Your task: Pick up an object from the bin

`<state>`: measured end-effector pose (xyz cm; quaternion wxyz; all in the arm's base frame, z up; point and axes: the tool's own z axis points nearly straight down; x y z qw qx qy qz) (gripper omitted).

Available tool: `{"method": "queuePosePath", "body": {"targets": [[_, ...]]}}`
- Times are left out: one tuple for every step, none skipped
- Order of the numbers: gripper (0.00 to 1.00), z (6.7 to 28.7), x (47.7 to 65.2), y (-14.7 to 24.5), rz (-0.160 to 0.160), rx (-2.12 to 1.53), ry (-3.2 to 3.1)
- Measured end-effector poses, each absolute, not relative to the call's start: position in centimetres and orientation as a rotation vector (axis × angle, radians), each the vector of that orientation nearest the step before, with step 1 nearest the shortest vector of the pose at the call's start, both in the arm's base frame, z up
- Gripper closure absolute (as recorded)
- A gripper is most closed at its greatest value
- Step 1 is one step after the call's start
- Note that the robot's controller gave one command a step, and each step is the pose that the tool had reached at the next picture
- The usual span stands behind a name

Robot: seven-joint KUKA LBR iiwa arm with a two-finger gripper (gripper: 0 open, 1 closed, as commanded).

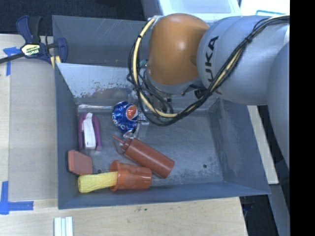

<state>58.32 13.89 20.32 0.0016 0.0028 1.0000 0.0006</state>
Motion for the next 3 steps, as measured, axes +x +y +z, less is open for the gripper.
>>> {"method": "queuePosePath", "body": {"targets": [[0.00, 20.3, 58.3, 13.9, 0.002, 0.009, 3.138], [1.00, 15.5, 58.5, 14.1, 0.003, 0.346, 3.119], [1.00, 15.5, 58.5, 14.1, 0.002, 0.346, 3.118]]}}
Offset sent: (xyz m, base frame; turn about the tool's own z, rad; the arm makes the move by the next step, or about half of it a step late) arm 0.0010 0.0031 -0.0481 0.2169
